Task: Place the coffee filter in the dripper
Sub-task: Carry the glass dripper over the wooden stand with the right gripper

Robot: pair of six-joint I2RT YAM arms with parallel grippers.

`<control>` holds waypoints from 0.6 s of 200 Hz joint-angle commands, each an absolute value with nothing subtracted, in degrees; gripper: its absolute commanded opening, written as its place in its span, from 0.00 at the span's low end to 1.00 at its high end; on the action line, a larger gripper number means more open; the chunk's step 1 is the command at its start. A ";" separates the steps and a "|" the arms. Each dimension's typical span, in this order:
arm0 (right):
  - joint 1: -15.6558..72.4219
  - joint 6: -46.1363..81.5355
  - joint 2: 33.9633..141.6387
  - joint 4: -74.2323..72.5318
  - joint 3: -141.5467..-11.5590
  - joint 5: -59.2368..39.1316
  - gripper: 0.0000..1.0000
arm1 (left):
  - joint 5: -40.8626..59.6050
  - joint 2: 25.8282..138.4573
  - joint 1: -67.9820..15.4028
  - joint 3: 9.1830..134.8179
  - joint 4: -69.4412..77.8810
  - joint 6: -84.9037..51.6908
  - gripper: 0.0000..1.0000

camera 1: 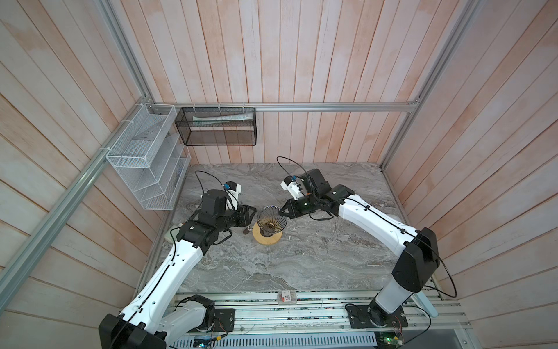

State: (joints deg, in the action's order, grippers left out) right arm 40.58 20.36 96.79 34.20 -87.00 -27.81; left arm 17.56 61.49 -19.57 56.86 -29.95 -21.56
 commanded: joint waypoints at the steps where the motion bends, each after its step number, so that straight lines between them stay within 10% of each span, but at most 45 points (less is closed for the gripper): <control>1: 41.13 21.25 97.86 31.90 -86.64 -29.66 0.00 | 18.28 60.67 -19.78 55.38 -29.36 -20.46 0.44; 120: 42.05 21.60 99.91 31.20 -85.61 -29.79 0.00 | 18.42 60.64 -19.78 52.32 -28.30 -20.64 0.40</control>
State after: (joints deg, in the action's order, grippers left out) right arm 41.65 21.04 98.78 32.91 -86.06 -28.58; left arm 18.20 61.32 -19.57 53.87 -29.08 -21.58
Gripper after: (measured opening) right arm 0.061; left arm 0.401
